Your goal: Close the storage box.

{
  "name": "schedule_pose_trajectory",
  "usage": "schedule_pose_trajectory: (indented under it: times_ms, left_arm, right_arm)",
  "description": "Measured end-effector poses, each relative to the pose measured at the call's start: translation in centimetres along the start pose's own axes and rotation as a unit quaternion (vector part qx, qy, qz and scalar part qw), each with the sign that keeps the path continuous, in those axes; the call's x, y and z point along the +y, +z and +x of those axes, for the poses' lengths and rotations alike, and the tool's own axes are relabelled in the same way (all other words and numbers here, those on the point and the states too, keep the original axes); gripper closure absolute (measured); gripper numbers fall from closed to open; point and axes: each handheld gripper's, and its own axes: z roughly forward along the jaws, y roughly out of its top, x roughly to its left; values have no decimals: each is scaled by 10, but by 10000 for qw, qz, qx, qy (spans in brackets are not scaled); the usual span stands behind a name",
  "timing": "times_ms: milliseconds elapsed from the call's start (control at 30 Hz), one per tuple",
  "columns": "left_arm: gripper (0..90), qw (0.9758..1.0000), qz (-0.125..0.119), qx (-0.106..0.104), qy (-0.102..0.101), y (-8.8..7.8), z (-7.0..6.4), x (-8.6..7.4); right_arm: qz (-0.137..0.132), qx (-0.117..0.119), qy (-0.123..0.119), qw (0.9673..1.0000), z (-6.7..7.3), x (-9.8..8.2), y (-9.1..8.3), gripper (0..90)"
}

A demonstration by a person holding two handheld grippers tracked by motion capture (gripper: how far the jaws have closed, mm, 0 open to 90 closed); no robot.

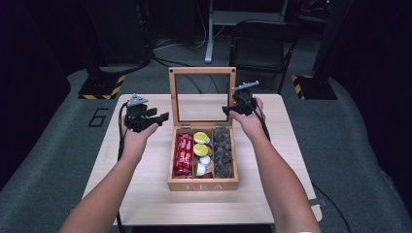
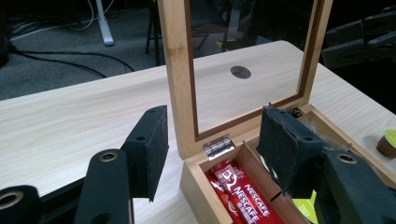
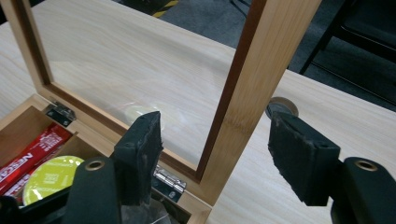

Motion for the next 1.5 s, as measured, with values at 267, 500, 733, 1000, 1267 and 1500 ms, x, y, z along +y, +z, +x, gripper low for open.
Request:
schedule_pose_trajectory:
  times_ms: [267, 500, 733, 1000, 1267, 1500]
  left_arm:
    - [427, 10000, 22, -44, 7, 1, -2, -1]
    - [427, 10000, -15, -39, -17, -4, 0, -2]
    - [426, 10000, -38, -1, -64, -9, 4, -2]
    - [427, 10000, -5, 7, -32, -11, 5, -6]
    - [426, 10000, 5, 44, -65, -12, 9, -9]
    - [427, 9999, 21, 54, -88, -12, 9, -9]
  right_arm:
    - [1, -104, 105, 9999, -6, -1, 3, 330]
    - [-130, 79, 19, 9999, -8, 0, 5, 344]
    - [-145, 139, -79, 9998, -5, 3, 8, 356]
    - [-89, 31, -63, 9999, -5, 2, 12, 451]
    - [-22, -70, 47, 10000, -6, 4, 14, 509]
    - [-4, -97, 121, 9999, -9, 4, 13, 609]
